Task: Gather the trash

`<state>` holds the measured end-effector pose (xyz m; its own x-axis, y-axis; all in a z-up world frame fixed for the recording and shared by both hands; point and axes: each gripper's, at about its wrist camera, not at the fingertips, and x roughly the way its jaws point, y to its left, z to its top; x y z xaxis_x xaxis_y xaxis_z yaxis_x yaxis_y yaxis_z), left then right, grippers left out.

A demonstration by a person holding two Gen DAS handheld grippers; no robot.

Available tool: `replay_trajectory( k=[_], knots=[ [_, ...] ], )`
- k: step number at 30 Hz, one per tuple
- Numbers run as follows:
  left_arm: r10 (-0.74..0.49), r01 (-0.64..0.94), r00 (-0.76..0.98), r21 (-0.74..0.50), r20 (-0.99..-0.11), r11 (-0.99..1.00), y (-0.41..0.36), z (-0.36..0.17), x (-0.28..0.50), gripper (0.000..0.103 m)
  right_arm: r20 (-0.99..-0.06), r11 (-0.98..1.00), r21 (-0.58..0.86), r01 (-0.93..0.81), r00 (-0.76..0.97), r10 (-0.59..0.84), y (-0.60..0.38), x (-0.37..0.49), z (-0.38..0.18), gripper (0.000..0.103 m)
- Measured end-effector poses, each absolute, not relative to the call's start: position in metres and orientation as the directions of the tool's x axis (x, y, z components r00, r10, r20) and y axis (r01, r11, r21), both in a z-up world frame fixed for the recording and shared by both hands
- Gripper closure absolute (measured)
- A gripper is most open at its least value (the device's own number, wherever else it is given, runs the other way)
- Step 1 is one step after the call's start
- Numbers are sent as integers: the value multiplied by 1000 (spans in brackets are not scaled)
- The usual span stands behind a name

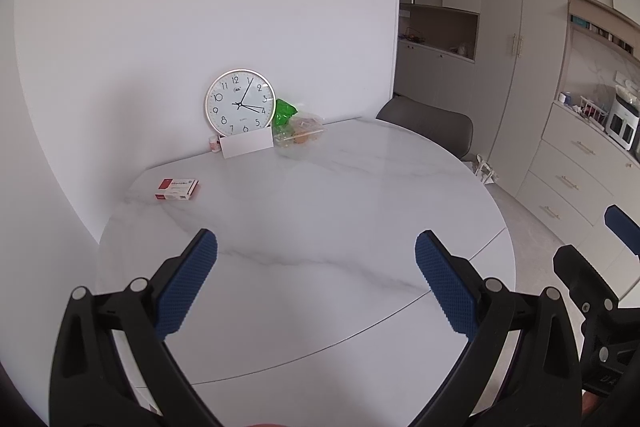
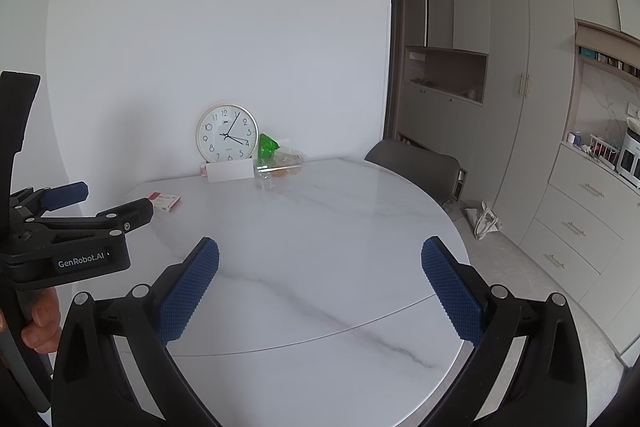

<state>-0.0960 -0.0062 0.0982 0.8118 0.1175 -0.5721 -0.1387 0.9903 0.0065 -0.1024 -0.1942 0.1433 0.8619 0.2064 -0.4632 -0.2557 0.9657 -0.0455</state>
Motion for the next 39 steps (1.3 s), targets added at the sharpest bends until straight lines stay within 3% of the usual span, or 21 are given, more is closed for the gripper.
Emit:
replay_trajectory(
  k=[39],
  knots=[
    [111, -130, 802, 10, -587, 991, -6, 91, -93, 8, -482, 967, -45, -249, 854, 197, -193, -103, 134, 2]
  ],
)
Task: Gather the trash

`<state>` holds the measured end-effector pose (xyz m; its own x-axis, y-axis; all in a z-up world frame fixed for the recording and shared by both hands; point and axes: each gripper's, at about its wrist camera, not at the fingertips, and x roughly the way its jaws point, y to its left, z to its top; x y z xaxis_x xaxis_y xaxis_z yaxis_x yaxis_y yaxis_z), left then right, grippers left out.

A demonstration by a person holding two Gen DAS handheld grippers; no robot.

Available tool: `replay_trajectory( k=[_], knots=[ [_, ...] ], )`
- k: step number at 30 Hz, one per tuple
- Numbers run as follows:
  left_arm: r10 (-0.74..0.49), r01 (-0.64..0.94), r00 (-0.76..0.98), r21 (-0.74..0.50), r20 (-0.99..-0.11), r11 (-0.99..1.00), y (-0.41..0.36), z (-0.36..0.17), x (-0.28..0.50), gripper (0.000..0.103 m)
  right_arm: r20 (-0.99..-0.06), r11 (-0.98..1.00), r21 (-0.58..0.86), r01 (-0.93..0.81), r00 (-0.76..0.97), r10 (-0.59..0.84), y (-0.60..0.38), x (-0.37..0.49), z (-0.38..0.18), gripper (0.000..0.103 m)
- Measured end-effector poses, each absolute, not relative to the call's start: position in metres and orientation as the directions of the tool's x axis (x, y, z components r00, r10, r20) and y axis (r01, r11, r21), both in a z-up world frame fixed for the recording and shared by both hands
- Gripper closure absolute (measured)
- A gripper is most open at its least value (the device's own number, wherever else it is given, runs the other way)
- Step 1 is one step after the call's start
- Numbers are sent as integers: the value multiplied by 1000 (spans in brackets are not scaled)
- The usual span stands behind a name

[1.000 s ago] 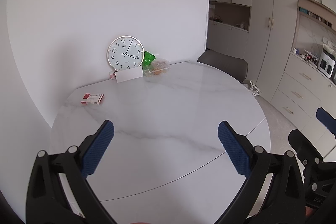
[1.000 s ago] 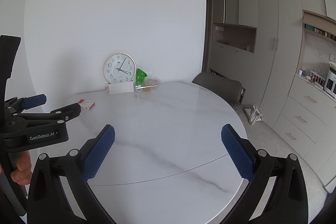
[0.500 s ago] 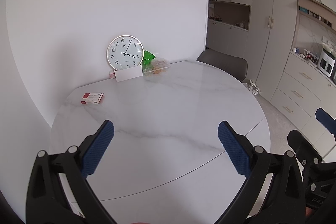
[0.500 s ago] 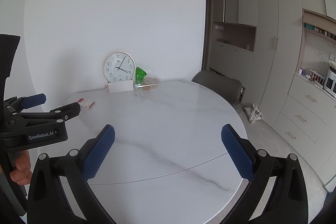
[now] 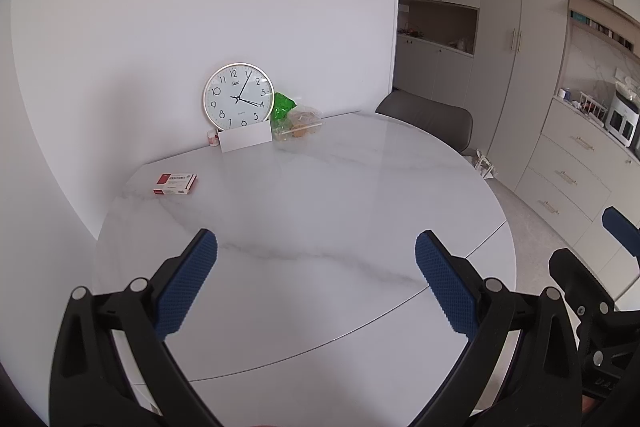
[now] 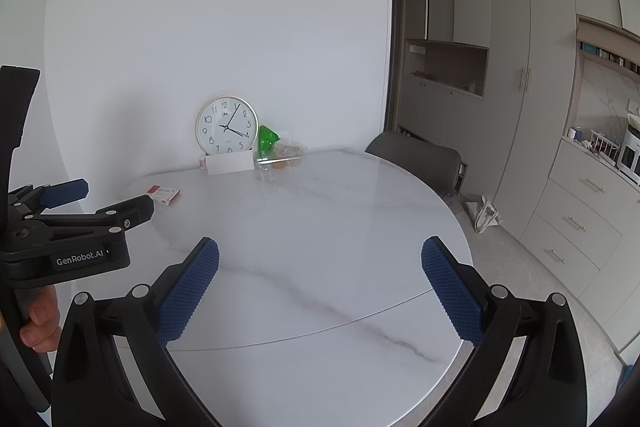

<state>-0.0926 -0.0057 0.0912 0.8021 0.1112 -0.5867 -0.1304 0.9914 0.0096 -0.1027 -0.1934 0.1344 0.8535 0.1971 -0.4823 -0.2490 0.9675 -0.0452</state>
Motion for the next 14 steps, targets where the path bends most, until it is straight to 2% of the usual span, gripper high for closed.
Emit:
replay_trajectory(
  k=[14],
  knots=[
    [98, -125, 791, -4, -604, 992, -5, 87, -89, 8, -490, 967, -47, -250, 849, 196, -189, -103, 131, 2]
  ],
)
